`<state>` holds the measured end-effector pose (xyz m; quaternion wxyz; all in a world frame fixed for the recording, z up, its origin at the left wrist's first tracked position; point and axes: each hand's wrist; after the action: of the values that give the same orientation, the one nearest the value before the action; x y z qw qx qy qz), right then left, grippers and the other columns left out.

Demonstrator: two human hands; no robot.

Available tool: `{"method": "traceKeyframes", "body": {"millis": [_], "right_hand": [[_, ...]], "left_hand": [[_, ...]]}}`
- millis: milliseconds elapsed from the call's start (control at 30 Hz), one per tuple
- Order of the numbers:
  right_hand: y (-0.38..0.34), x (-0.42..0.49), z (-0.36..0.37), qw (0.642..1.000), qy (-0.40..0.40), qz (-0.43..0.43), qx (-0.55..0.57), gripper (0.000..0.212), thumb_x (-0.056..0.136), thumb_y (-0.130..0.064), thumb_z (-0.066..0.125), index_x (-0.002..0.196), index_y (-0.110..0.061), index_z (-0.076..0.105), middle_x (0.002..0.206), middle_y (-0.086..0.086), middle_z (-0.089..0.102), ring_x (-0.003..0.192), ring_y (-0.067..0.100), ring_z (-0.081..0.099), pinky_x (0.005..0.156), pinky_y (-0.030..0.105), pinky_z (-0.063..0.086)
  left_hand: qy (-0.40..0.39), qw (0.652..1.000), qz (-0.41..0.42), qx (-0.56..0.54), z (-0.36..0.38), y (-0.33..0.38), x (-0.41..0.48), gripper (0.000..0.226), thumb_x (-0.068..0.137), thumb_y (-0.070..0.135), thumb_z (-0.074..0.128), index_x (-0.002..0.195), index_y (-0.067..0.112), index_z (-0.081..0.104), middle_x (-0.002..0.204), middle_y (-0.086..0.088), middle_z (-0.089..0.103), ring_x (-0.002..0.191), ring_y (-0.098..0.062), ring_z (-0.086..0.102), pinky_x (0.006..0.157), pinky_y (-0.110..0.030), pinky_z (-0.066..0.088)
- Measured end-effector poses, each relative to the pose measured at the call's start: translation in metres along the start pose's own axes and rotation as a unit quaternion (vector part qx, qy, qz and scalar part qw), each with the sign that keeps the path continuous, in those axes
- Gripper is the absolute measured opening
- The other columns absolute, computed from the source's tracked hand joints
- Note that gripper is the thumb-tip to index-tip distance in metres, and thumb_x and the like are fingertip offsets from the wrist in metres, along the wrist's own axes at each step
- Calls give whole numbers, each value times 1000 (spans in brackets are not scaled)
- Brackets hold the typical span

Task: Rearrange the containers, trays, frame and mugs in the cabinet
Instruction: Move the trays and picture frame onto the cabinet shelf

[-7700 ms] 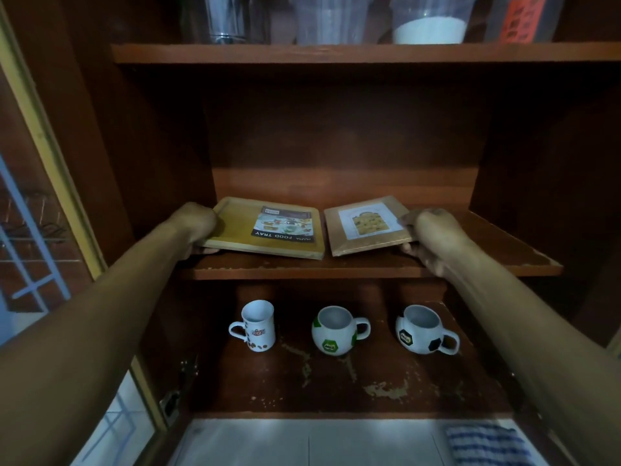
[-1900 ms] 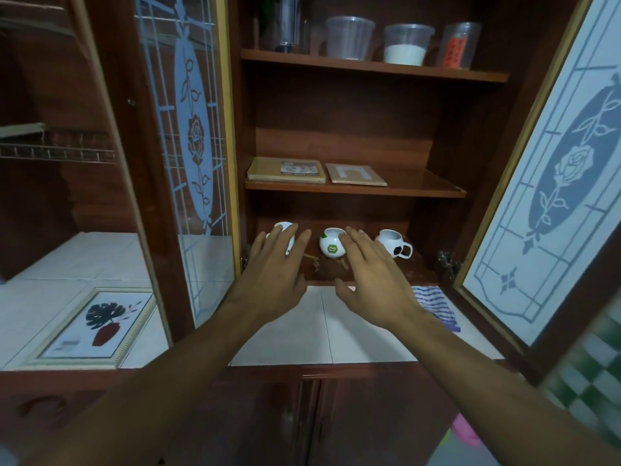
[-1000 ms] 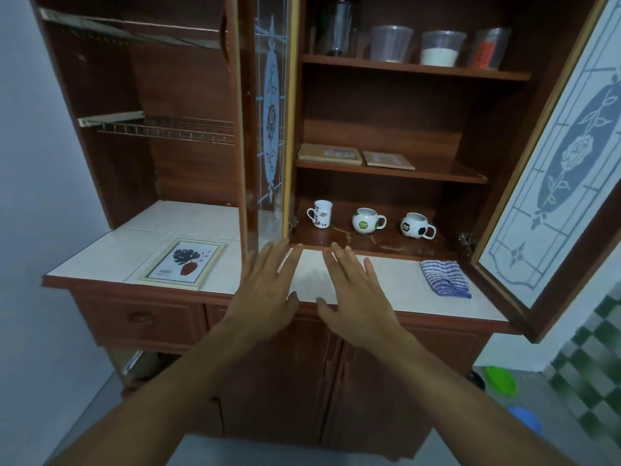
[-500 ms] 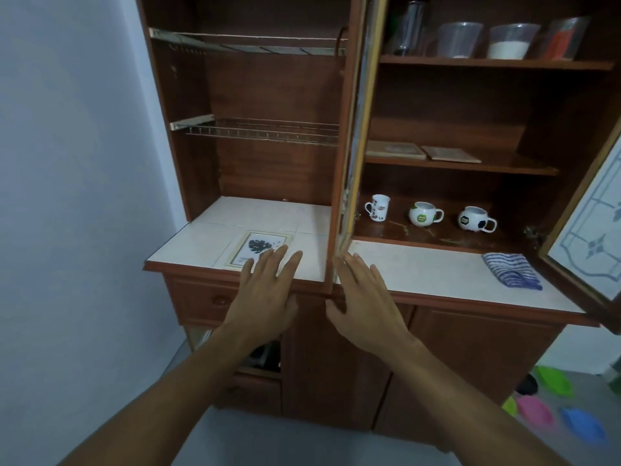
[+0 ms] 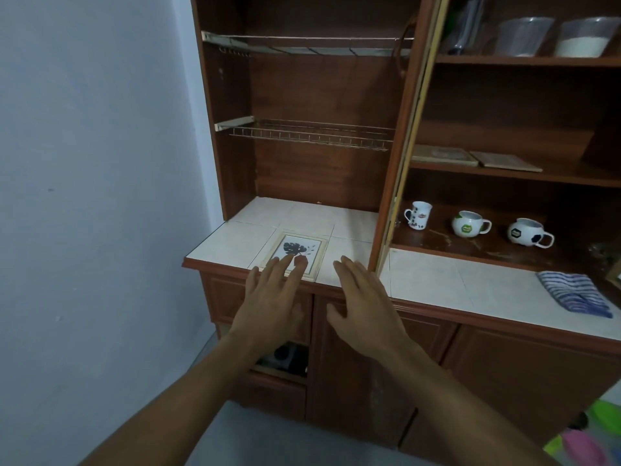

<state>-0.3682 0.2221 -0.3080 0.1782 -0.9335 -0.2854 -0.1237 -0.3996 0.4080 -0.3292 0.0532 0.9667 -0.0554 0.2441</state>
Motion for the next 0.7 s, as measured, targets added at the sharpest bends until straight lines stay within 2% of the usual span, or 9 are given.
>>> {"method": "traceKeyframes", "body": {"millis": [100, 200, 400, 567, 700], "right_hand": [[-7, 10, 7, 1000, -5, -1, 5, 72, 98, -40, 47, 156, -21, 9, 164, 0, 6, 151, 18, 1, 121, 38, 2], [-14, 26, 13, 1000, -2, -5, 6, 72, 97, -38, 48, 156, -18, 11, 164, 2, 8, 151, 19, 2, 123, 40, 4], [-41, 60, 32, 999, 5, 33, -2, 71, 96, -37, 51, 155, -23, 14, 164, -2, 9, 151, 17, 3, 122, 36, 2], [-59, 78, 48, 998, 16, 58, 1, 63, 95, -33, 55, 150, -24, 24, 162, -1, 15, 150, 17, 7, 123, 35, 5], [-62, 94, 58, 997, 9, 72, -6, 65, 94, -34, 54, 151, -23, 23, 163, 0, 14, 150, 18, 7, 123, 38, 8]], "left_hand": [[7, 1000, -1, -14, 4, -13, 2, 81, 83, 25, 65, 150, 24, 19, 155, -12, 29, 144, -32, 23, 113, -59, 17], [22, 999, 6, -40, 6, -30, 9, 85, 78, 19, 70, 145, 29, 19, 149, -14, 38, 139, -35, 33, 109, -61, 24], [10, 999, 22, -41, 17, -88, 25, 80, 77, 22, 67, 147, 19, 29, 151, -14, 36, 140, -35, 33, 110, -61, 22], [9, 997, 45, -61, 24, -123, 36, 77, 75, 25, 64, 143, 17, 28, 146, -18, 42, 135, -38, 39, 107, -62, 24], [5, 996, 43, -81, 28, -138, 47, 74, 76, 30, 57, 143, 18, 27, 146, -17, 43, 135, -38, 39, 106, -63, 26]]}}
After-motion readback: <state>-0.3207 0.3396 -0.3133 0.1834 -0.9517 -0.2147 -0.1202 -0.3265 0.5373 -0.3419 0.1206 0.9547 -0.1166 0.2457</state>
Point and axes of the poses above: each hand's wrist, its own x-axis towards the middle knuckle, its own z-axis out of the palm, y = z × x
